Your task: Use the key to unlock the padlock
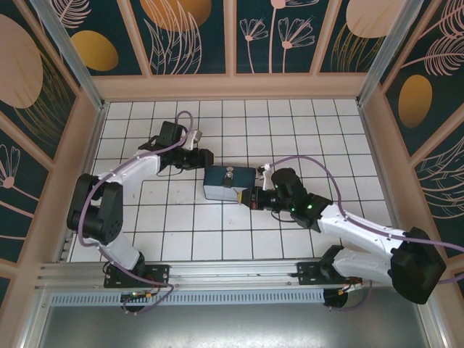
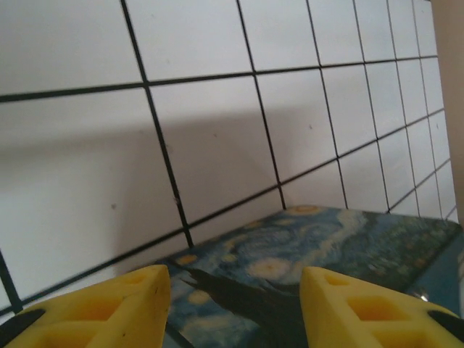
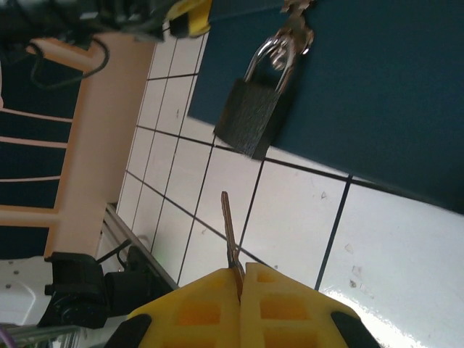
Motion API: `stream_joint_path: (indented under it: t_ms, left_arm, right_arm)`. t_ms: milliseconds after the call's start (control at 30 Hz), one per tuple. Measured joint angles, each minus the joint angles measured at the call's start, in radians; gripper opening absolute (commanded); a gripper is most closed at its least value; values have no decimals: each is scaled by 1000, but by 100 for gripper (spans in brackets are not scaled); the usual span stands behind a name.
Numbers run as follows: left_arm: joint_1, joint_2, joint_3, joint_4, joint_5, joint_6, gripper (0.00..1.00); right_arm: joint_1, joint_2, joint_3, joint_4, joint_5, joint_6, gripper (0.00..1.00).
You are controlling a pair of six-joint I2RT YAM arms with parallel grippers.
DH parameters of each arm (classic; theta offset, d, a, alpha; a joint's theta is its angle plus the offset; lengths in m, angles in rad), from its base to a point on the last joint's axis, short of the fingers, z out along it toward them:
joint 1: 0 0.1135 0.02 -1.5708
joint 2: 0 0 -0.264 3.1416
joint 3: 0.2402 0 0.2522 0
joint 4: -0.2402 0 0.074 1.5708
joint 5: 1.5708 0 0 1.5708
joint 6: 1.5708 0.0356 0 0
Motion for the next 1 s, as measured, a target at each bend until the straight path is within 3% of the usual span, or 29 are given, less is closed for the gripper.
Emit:
stream_joint_path:
  t_ms: [167, 433, 700, 1000]
  left_arm:
    - [-38, -71, -40, -10, 0, -6, 47]
    - [-118, -171, -164, 25, 36, -76, 46]
    - [-171, -247, -224, 21, 45, -154, 49]
    - [-197, -258, -228, 13, 46, -166, 50]
  right_arm:
    - [-22, 2, -7, 15, -33, -4, 0]
    - [-94, -119, -103, 24, -89, 3, 0]
    - [-230, -118, -120, 60, -149, -4, 0]
    - [-312, -47, -151, 175, -208, -18, 0]
